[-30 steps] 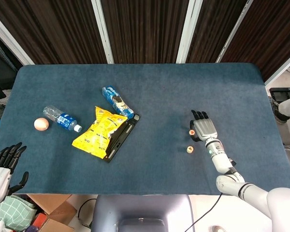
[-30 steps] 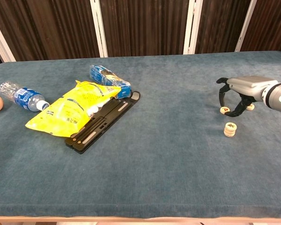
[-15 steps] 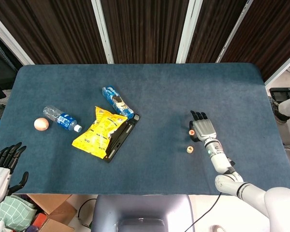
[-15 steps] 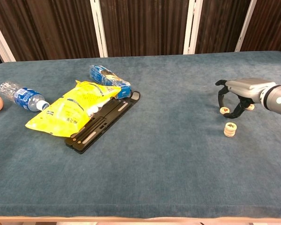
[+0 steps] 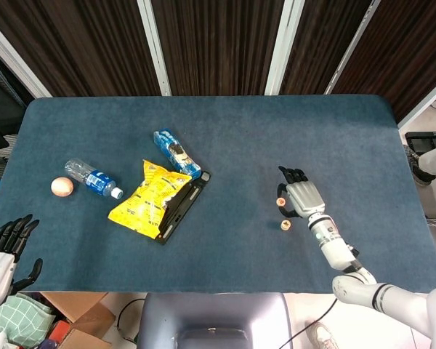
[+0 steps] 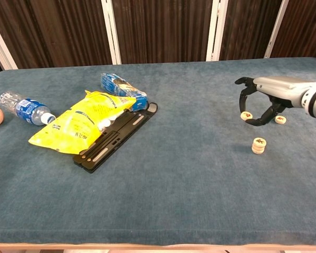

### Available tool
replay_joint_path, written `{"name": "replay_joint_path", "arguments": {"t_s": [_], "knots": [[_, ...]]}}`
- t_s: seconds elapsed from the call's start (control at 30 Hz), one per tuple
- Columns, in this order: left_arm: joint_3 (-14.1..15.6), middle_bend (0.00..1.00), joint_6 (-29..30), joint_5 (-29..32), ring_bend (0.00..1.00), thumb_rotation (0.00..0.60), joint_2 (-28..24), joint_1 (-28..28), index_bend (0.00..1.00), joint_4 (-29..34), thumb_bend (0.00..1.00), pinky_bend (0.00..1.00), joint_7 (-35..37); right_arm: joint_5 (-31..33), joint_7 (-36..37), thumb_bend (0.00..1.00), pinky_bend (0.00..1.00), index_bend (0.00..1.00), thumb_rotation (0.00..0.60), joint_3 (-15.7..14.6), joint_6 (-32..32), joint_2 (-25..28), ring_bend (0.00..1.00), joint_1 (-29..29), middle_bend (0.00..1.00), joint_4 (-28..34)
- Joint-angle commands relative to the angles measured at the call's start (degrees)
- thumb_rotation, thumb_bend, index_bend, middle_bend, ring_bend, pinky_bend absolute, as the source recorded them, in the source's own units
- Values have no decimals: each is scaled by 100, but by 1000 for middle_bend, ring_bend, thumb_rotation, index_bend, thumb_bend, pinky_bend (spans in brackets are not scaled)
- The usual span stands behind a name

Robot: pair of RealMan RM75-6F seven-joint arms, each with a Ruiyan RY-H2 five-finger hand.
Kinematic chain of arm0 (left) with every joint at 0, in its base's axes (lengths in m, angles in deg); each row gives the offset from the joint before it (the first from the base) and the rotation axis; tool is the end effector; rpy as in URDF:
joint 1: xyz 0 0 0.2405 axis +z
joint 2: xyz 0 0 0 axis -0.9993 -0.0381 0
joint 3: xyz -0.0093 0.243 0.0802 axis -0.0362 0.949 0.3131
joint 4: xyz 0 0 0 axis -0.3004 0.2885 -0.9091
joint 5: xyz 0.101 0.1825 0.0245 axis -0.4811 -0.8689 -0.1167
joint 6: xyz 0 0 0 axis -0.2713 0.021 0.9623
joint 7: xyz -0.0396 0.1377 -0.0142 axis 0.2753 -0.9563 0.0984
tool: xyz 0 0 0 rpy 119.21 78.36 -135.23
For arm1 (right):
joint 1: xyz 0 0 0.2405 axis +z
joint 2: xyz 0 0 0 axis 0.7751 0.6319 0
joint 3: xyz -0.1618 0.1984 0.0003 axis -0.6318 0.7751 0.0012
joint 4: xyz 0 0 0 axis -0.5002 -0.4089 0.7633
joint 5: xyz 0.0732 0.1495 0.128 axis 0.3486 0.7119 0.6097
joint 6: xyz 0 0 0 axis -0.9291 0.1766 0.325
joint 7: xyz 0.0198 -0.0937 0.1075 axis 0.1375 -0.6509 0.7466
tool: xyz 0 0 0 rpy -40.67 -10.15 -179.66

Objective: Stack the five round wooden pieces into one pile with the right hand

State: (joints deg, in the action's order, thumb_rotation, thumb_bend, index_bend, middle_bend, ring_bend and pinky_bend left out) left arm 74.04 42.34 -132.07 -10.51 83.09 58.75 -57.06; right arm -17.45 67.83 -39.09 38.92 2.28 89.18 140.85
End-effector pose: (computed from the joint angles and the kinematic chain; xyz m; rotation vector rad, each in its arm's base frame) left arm -0.3023 0.1658 0.1687 -1.4802 -0.9093 -1.0269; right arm -0.2272 -0.3698 0.0073 1.7651 -1.0070 0.7956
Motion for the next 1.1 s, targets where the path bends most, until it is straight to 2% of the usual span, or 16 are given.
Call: {"name": "replay_joint_path", "arguments": {"t_s": [0.03, 0.27, 0.43, 0.63, 0.97, 1.1], "knots": [[-1, 0, 12, -16, 15, 600, 6, -3, 0, -3, 484, 93, 19, -418, 84, 458, 0, 622, 600, -312, -231, 513, 0, -261, 0, 728], [-13, 0, 9, 12, 15, 600, 6, -3, 0, -18, 483, 92, 45, -679, 26, 458, 0, 617, 600, -551, -461, 531, 0, -426, 0, 838], [-6, 0, 31, -15, 15, 600, 9, 4, 0, -7, 483, 92, -7, -810, -101, 458, 0, 609, 600, -718, -562, 425, 0, -522, 0, 669], [-10, 0, -1, 23, 16, 600, 3, 1, 0, 1, 484, 93, -13, -827, -78, 458, 0, 603, 600, -721, -511, 259, 0, -500, 0, 417], [-7, 0, 10, 19, 15, 600, -2, 9, 0, 14, 483, 93, -6, -816, -34, 458, 0, 592, 600, -686, -463, 230, 0, -483, 0, 343], [-2, 0, 8, 24, 16, 600, -8, 15, 0, 21, 482, 92, 2, -809, -43, 458, 0, 558, 600, -676, -466, 231, 0, -486, 0, 345]]}}
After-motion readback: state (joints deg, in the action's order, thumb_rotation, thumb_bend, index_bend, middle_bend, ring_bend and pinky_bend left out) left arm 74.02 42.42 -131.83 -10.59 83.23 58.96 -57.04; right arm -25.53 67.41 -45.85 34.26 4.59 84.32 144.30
